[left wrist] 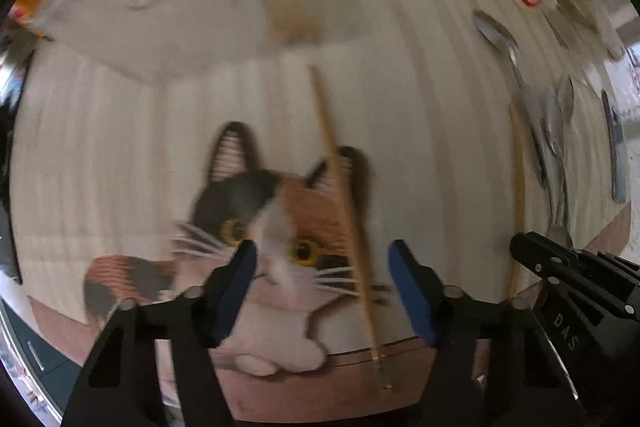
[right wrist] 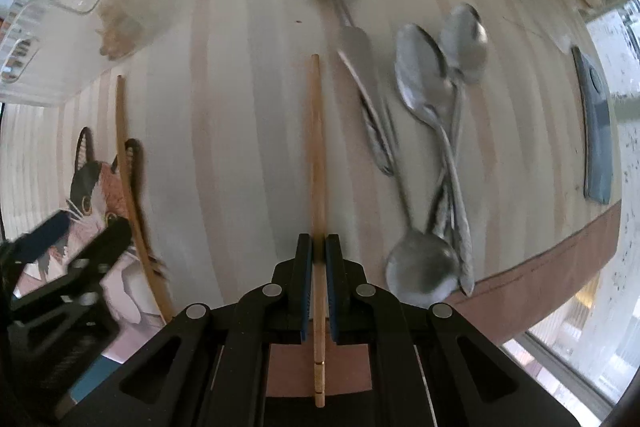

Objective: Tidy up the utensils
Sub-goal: 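Grasp a chopstick with the left tool while the right tool grasps another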

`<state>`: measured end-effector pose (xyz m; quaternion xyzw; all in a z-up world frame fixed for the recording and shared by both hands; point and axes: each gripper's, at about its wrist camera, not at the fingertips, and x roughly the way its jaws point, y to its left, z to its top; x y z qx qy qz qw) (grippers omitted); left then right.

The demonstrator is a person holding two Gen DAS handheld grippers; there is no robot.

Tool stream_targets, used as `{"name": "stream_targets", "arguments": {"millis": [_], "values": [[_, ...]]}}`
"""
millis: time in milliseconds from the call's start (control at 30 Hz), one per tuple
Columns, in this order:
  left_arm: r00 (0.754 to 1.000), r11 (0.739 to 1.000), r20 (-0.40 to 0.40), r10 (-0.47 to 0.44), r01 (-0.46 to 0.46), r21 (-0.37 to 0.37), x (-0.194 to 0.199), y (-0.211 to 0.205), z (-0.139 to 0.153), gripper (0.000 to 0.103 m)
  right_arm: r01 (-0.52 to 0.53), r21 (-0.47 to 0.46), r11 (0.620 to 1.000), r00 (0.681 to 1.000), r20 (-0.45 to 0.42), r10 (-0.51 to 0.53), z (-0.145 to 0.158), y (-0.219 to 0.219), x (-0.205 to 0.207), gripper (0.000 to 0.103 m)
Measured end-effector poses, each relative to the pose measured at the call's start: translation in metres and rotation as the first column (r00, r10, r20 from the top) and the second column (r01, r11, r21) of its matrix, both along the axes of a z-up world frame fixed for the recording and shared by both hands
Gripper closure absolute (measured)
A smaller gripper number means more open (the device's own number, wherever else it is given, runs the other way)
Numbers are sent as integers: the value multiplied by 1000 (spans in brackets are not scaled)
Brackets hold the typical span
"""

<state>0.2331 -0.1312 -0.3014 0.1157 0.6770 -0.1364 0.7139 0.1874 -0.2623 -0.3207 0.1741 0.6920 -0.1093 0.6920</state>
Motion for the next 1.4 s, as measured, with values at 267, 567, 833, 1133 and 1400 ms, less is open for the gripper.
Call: {"name": "stream_targets", "arguments": {"millis": [267, 567, 833, 1133, 1400], "values": [[999, 999, 15, -44, 44, 16, 2, 6, 0, 96, 11, 11, 1000, 1000, -3, -11, 3, -3, 3, 96], [999, 997, 18, 32, -34, 74, 9, 65, -1, 98, -59, 26, 998, 998, 13, 59, 0, 30, 11, 96], [998, 996, -3, 55, -55, 70, 10, 85, 0, 98, -168, 16, 986, 986, 25, 168, 7, 60, 24, 96], [998, 996, -18, 67, -66, 58, 33, 84, -1, 98, -207, 59, 977, 977, -33, 209, 5, 54, 1, 79], [997, 996, -21, 69, -67, 52, 35, 82, -2, 98, -242, -13, 970, 970, -27, 242, 8, 82, -4, 78]]}}
